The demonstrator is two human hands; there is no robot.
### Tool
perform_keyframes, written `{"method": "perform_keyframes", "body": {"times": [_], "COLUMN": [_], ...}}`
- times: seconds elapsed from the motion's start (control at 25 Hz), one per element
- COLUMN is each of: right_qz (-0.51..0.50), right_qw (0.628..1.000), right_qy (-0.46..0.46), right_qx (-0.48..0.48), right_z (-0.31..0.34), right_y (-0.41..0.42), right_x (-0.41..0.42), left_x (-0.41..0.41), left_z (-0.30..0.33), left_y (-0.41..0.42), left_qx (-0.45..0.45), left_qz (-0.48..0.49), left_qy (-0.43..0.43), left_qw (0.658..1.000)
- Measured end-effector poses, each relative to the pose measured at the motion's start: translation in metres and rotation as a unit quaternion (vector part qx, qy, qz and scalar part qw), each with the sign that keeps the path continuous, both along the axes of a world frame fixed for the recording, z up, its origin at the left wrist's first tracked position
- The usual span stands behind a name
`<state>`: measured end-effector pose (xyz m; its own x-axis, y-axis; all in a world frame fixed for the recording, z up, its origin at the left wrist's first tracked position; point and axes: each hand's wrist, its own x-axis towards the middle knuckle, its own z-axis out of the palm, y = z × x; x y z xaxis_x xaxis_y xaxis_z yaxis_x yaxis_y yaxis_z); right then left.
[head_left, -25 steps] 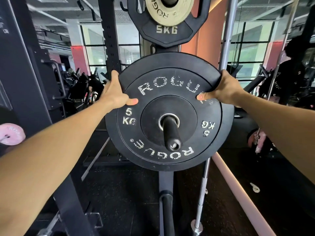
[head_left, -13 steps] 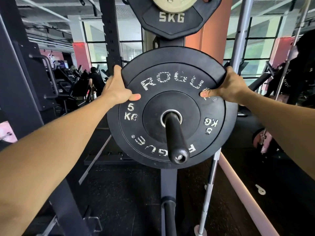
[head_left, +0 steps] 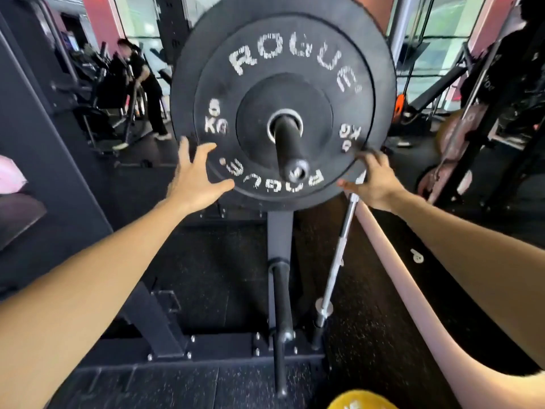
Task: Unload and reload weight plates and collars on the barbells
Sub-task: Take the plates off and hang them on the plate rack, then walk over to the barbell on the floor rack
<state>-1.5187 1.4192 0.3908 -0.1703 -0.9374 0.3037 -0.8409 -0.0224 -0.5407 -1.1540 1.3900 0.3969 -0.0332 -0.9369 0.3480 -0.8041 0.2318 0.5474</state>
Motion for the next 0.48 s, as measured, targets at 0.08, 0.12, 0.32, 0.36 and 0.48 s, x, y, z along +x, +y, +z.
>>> {"method": "perform_keyframes", "body": {"times": [0.08, 0.12, 0.32, 0.36, 0.48], "right_qz": [0.012, 0.017, 0.060, 0.067, 0.101], "right_qw": [0.995, 0.989, 0.924, 0.906, 0.853], "right_qy": [0.018, 0.023, 0.000, -0.009, -0.023], "right_qx": [0.093, 0.143, 0.379, 0.418, 0.512], "right_z": [-0.057, -0.087, -0.229, -0.254, -0.319], "right_y": [0.031, 0.049, 0.157, 0.183, 0.259], "right_x": [0.014, 0.021, 0.055, 0.060, 0.074], "left_x": [-0.002, -0.003, 0.002, 0.003, 0.004], "left_z": [-0.056, -0.083, -0.215, -0.242, -0.310], "left_y": [0.034, 0.056, 0.187, 0.220, 0.321], "left_qx": [0.083, 0.123, 0.330, 0.378, 0.490], "left_qz": [-0.038, -0.050, -0.033, -0.029, -0.013], "left_qy": [-0.002, -0.003, -0.031, -0.022, 0.020], "left_qw": [0.996, 0.991, 0.943, 0.925, 0.872]}}
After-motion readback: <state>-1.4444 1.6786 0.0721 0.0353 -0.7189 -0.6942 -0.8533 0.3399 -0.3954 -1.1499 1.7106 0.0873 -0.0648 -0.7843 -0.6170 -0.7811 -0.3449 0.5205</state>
